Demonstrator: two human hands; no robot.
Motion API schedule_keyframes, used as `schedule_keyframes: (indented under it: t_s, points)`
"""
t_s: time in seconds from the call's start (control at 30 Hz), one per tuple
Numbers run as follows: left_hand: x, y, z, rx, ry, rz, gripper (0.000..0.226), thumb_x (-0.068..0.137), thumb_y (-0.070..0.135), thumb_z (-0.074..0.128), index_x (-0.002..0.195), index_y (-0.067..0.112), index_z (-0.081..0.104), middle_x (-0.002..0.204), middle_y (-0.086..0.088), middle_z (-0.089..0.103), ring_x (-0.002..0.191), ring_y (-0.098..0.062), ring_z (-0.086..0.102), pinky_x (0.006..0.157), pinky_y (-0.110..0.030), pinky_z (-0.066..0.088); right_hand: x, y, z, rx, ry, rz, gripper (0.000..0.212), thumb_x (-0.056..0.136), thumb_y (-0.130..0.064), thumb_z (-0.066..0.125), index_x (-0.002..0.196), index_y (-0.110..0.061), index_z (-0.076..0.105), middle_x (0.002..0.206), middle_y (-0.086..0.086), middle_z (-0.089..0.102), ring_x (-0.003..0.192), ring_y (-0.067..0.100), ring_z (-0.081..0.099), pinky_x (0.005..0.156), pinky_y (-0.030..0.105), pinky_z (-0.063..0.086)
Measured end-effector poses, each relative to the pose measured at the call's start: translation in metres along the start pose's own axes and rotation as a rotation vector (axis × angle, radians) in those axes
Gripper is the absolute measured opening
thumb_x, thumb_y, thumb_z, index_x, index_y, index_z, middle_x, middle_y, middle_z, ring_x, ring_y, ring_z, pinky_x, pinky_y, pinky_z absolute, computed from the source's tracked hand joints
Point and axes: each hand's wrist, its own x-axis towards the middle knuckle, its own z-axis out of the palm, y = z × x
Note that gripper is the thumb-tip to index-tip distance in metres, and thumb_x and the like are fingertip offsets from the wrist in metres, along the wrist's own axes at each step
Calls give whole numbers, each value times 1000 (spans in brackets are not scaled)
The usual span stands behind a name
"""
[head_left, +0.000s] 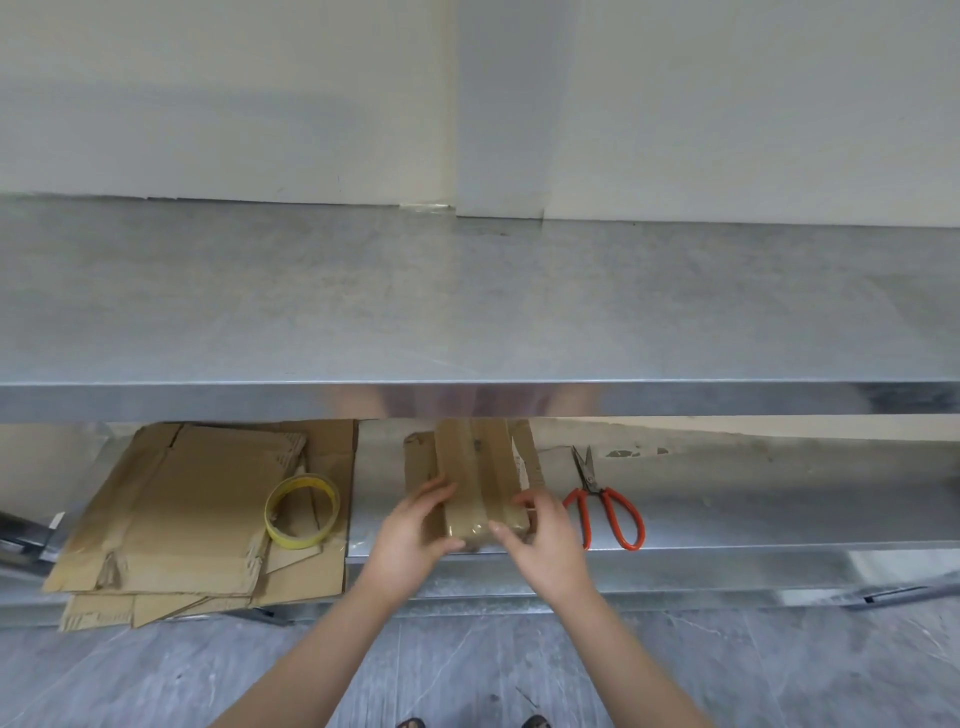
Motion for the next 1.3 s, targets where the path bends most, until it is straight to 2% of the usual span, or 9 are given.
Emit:
schedule_keyframes:
  t_s: [0.13, 0.27, 0.47, 0.7, 0.83, 0.97, 1.07, 1.2, 1.3]
  points:
    - [-18, 1, 12, -139, -74, -50, 68, 76, 24, 81, 129, 48, 46, 131, 16, 47, 108, 6, 56, 100, -29, 48, -9, 14, -8, 99, 96, 52, 44, 89, -26, 69, 129, -23, 51, 124, -7, 58, 108, 7, 57, 87, 20, 41]
    - [19, 9, -10, 32, -23, -26, 83, 76, 30, 80, 145, 30, 34, 149, 3, 29, 132, -14, 38, 111, -31, 33, -12, 15, -12, 21, 68, -21, 42, 93, -25, 63, 134, -23, 52, 132, -5, 55, 120, 12, 52, 98, 23, 40]
    - [75, 10, -38, 150, -292, -18, 112, 68, 39, 85, 153, 29, 13, 161, 9, 6, 145, -16, 18, 118, -39, 23, -39, 6, 0, -18, 175, 73, 71, 83, -54, 68, 143, -31, 40, 143, 1, 33, 131, 19, 36, 106, 39, 41]
    - [95, -9, -44, 142, -278, 42, 111, 61, 40, 90, 149, 28, 23, 154, 3, 22, 137, -16, 30, 107, -26, 27, -58, -14, 29, 343, 220, 301, 83, 78, -38, 79, 139, -28, 24, 122, -10, 43, 115, 11, 52, 87, 21, 43]
    - [83, -17, -39, 80, -222, -60, 117, 58, 46, 89, 150, 34, 18, 145, 7, 20, 125, -15, 37, 107, -30, 33, -61, -13, 33, 405, 163, 213, 99, 74, -23, 84, 149, -32, 20, 138, -21, 38, 118, -1, 52, 85, 8, 46]
    - [52, -19, -29, 55, -113, -119, 94, 65, 44, 86, 142, 34, 32, 135, 5, 30, 106, -14, 52, 95, -31, 48, -53, -4, 21, 429, 247, 247, 76, 79, -6, 78, 142, -19, 37, 136, -7, 44, 120, 9, 53, 101, 36, 49]
    - [20, -16, -18, 64, -7, -76, 75, 68, 39, 84, 127, 36, 38, 127, 0, 45, 95, -13, 59, 83, -29, 53, -43, 2, 6, 314, 408, 257, 49, 83, -5, 74, 123, -14, 48, 123, -1, 48, 106, 6, 57, 94, 24, 46]
    - [4, -13, -10, -71, -216, -121, 117, 62, 38, 89, 146, 44, 8, 145, -1, 36, 122, -27, 51, 103, -44, 45, -31, 11, -13, 171, 430, 195, 45, 88, -10, 69, 129, -19, 56, 129, 0, 45, 109, 2, 51, 98, 22, 44]
    - [27, -10, -25, 75, -349, -144, 123, 59, 43, 89, 149, 37, 6, 153, -6, 24, 133, -27, 40, 110, -39, 36, -26, 14, -21, 85, 408, 169, 47, 86, -17, 72, 131, -21, 58, 136, 4, 39, 114, 1, 39, 94, 10, 34]
